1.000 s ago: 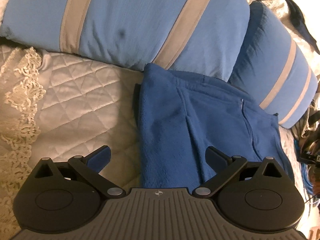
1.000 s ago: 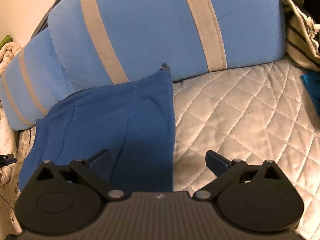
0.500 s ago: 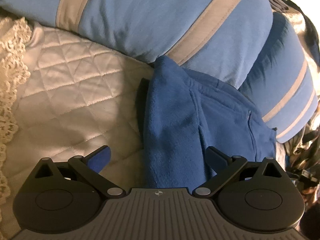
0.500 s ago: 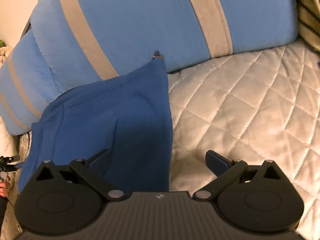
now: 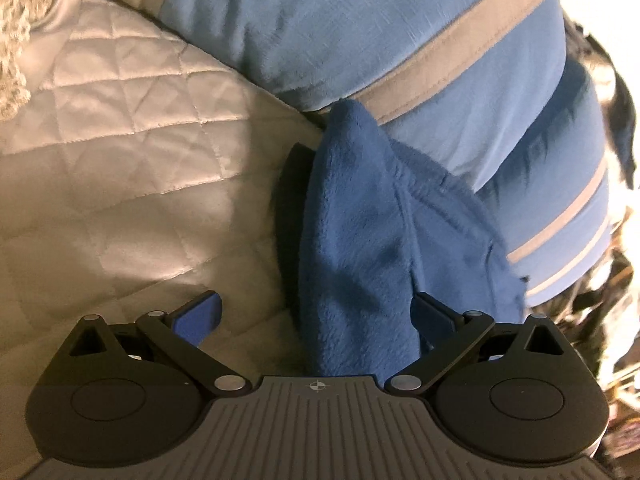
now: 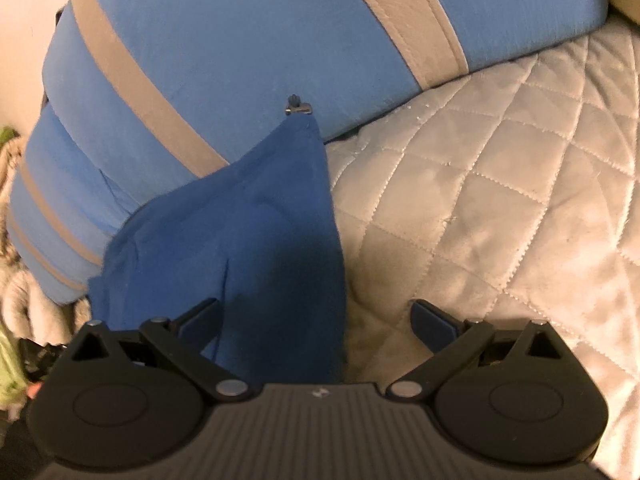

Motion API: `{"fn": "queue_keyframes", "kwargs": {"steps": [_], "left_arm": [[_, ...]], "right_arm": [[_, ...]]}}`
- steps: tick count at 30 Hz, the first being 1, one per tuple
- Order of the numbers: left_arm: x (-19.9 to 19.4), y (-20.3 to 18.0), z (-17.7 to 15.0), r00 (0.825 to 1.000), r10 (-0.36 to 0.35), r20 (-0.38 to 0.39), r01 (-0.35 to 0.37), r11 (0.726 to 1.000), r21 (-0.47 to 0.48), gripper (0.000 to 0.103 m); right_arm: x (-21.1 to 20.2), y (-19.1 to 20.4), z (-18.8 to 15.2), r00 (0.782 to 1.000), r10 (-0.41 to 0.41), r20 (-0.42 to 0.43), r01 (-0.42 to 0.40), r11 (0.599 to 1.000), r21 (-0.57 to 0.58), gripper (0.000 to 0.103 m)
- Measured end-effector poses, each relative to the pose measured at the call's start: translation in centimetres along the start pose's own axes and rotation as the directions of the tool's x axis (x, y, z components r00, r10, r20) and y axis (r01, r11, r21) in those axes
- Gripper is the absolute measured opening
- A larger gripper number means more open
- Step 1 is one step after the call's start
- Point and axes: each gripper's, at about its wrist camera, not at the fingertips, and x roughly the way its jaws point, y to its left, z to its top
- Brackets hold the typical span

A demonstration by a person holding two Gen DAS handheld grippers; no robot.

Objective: Fold clothes
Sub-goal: 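Grasp the jacket side edge with the left gripper while the right gripper grasps beside it, then lift the side edge with both grippers and fold it over the jacket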

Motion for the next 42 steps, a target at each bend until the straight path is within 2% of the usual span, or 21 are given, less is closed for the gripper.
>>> {"fn": "queue_keyframes", "kwargs": {"steps": [2,9,13,15,18,20,22,23,24,26,28,31,34,42], "left_arm": [[0.2,0.7,0.1,0.998,-0.07,-0.008,0.069,0.997,-0.046,0.103],[1.1,1.7,0.1,0.976,-0.217,-0.018,0.214,0.971,-0.103,0.103],[2.4,1.2,0.3,0.961,-0.271,-0.059,0.264,0.959,-0.101,0.103],[2.9,0.9,0.4,0.96,-0.271,-0.068,0.265,0.96,-0.089,0.103],[3.3,1.0,0.5,0.951,-0.302,-0.071,0.295,0.951,-0.096,0.102],[3.5,1.0,0.5,0.945,-0.318,-0.074,0.31,0.945,-0.099,0.097],[3.7,0.8,0.2,0.951,-0.298,-0.081,0.29,0.952,-0.098,0.073],[3.9,0.7,0.1,0.957,-0.278,-0.081,0.27,0.958,-0.1,0.066],[4.2,0.6,-0.1,0.961,-0.265,-0.084,0.256,0.961,-0.107,0.058],[4.3,0.8,-0.3,0.96,-0.269,-0.079,0.258,0.957,-0.131,0.052],[4.3,0.9,-0.4,0.96,-0.27,-0.078,0.256,0.955,-0.15,0.044],[3.9,0.5,-0.6,0.966,-0.251,-0.066,0.24,0.96,-0.144,0.035],[3.2,-0.2,-0.8,0.973,-0.223,-0.053,0.216,0.97,-0.112,0.031],[0.5,-3.4,-0.8,0.984,-0.177,-0.01,0.176,0.984,-0.027,0.029]], "right_arm": [[0.0,-0.3,0.2,0.999,0.043,-0.002,-0.042,0.999,0.026,0.102],[1.4,-0.1,0.3,0.985,0.166,-0.041,-0.164,0.985,0.055,0.102],[3.1,0.4,0.1,0.971,0.226,-0.08,-0.223,0.974,0.048,0.102],[3.9,0.7,0.1,0.96,0.261,-0.098,-0.258,0.965,0.044,0.102],[4.7,1.3,0.1,0.949,0.287,-0.131,-0.286,0.958,0.022,0.102],[5.1,1.6,0.1,0.944,0.297,-0.143,-0.299,0.954,0.003,0.102],[5.3,1.9,0.0,0.942,0.303,-0.145,-0.308,0.951,-0.015,0.101],[5.4,2.1,0.0,0.942,0.303,-0.143,-0.309,0.951,-0.022,0.1],[5.5,2.2,-0.1,0.943,0.303,-0.14,-0.309,0.95,-0.029,0.098],[5.6,2.3,-0.2,0.951,0.278,-0.135,-0.285,0.958,-0.037,0.087],[5.6,2.0,-0.4,0.959,0.247,-0.136,-0.253,0.967,-0.031,0.053],[5.1,1.7,-0.7,0.962,0.243,-0.124,-0.247,0.969,-0.018,0.043],[4.2,2.1,-1.0,0.966,0.241,-0.097,-0.246,0.969,-0.038,0.037],[1.1,4.0,-1.4,0.968,0.25,-0.018,-0.251,0.965,-0.082,0.03]]}}
